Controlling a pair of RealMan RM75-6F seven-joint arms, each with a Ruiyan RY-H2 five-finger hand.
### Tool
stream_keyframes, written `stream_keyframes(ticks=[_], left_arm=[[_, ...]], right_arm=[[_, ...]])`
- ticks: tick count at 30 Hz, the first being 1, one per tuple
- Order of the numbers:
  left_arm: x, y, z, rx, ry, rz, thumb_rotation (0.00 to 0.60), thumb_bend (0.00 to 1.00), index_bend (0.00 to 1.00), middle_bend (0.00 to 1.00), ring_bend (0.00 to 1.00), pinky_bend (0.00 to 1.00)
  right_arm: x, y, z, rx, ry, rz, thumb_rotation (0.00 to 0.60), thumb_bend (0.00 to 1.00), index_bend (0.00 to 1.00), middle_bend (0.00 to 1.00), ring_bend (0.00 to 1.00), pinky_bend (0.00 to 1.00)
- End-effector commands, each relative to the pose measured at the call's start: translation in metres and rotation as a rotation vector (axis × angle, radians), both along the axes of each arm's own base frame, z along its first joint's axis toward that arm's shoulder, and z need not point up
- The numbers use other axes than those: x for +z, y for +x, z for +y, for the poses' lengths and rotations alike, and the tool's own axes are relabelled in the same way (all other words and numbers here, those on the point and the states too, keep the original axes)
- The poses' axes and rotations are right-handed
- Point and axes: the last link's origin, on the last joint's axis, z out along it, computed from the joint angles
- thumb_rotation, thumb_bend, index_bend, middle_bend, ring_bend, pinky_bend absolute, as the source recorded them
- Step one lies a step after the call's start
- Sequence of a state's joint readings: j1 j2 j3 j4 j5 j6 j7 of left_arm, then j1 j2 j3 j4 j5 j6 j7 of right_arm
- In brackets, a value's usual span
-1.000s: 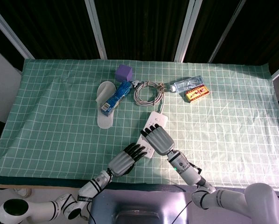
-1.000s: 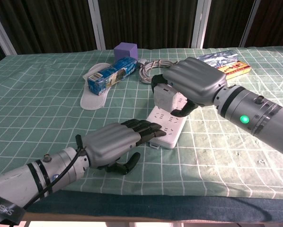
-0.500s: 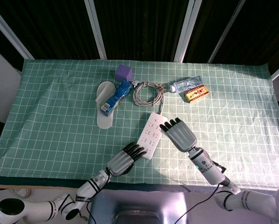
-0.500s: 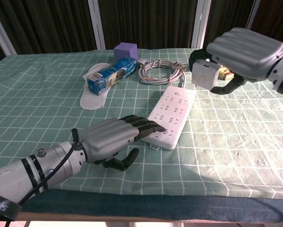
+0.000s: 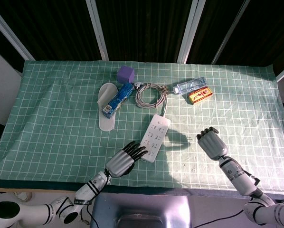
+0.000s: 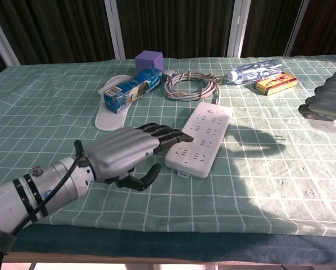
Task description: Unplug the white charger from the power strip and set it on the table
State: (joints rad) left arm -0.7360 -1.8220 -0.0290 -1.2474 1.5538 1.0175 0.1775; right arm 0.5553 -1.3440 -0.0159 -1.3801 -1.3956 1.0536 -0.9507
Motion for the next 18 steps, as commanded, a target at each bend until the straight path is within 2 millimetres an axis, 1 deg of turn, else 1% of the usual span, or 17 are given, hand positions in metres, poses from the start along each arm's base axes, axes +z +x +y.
stream_keyframes(ticks=[1, 3, 5, 6, 9, 11, 14, 15, 18], left_arm=[[0.011, -0.006, 0.002, -0.006, 0.032, 0.005, 0.584, 0.62, 0.0, 0.07, 0.0, 0.07], [0.02, -0.012, 0.004, 0.003, 0.051, 0.004, 0.577, 0.59, 0.0, 0.06, 0.0, 0.07], [0.029, -0.018, 0.005, 0.013, 0.067, 0.001, 0.568, 0.57, 0.0, 0.06, 0.0, 0.07], [0.035, -0.023, 0.005, 0.021, 0.077, -0.001, 0.563, 0.56, 0.0, 0.06, 0.0, 0.07], [0.054, -0.036, 0.003, 0.043, 0.093, -0.019, 0.56, 0.55, 0.0, 0.05, 0.0, 0.07], [0.066, -0.045, -0.001, 0.056, 0.105, -0.037, 0.562, 0.54, 0.0, 0.05, 0.0, 0.07], [0.091, -0.061, -0.01, 0.067, 0.145, -0.067, 0.566, 0.53, 0.0, 0.05, 0.0, 0.07], [0.102, -0.068, -0.014, 0.071, 0.171, -0.08, 0.565, 0.53, 0.0, 0.05, 0.0, 0.07], [0.131, -0.09, -0.028, 0.095, 0.235, -0.105, 0.587, 0.52, 0.0, 0.04, 0.0, 0.07]], right_arm=[[-0.009, -0.015, 0.009, -0.078, 0.043, 0.076, 0.6, 0.37, 0.27, 0.29, 0.24, 0.36], [-0.013, -0.013, 0.012, -0.105, 0.054, 0.073, 0.6, 0.3, 0.11, 0.19, 0.15, 0.27], [-0.012, -0.01, 0.014, -0.117, 0.052, 0.053, 0.6, 0.25, 0.03, 0.14, 0.09, 0.23], [-0.011, -0.007, 0.016, -0.128, 0.046, 0.034, 0.6, 0.22, 0.0, 0.1, 0.07, 0.2], [-0.004, -0.002, 0.022, -0.175, 0.036, -0.023, 0.6, 0.17, 0.0, 0.04, 0.01, 0.16], [0.002, 0.005, 0.028, -0.193, 0.034, -0.079, 0.6, 0.16, 0.0, 0.01, 0.0, 0.15], [0.02, 0.019, 0.041, -0.2, 0.005, -0.227, 0.6, 0.15, 0.0, 0.0, 0.0, 0.14], [0.029, 0.022, 0.049, -0.201, -0.016, -0.292, 0.6, 0.15, 0.0, 0.0, 0.0, 0.13], [0.055, 0.022, 0.073, -0.221, -0.089, -0.43, 0.6, 0.15, 0.0, 0.0, 0.0, 0.08]])
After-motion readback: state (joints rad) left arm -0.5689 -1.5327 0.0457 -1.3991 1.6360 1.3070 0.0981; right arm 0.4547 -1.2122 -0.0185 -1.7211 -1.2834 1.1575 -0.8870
